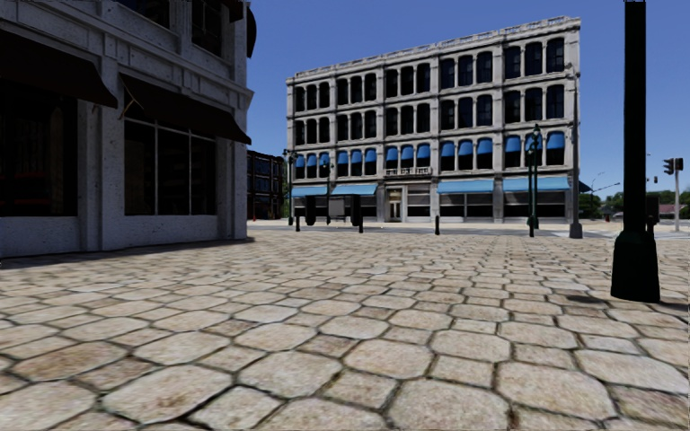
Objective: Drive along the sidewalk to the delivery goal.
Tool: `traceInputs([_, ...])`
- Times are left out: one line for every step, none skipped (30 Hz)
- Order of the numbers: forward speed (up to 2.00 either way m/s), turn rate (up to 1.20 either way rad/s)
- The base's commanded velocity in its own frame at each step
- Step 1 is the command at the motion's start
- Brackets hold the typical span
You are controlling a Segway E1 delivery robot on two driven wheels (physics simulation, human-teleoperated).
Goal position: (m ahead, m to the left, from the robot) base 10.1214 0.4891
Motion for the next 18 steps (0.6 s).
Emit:
traceInputs([2.0, 0.33])
traceInputs([2.0, 0.33])
traceInputs([2.0, 0.33])
traceInputs([2.0, 0.29])
traceInputs([2.0, 0.16])
traceInputs([2.0, 0.0])
traceInputs([2.0, 0.0])
traceInputs([2.0, 0.0])
traceInputs([2.0, 0.0])
traceInputs([2.0, 0.0])
traceInputs([2.0, 0.0])
traceInputs([2.0, 0.0])
traceInputs([2.0, 0.0])
traceInputs([2.0, 0.0])
traceInputs([2.0, 0.0])
traceInputs([2.0, 0.0])
traceInputs([2.0, 0.0])
traceInputs([2.0, 0.0])
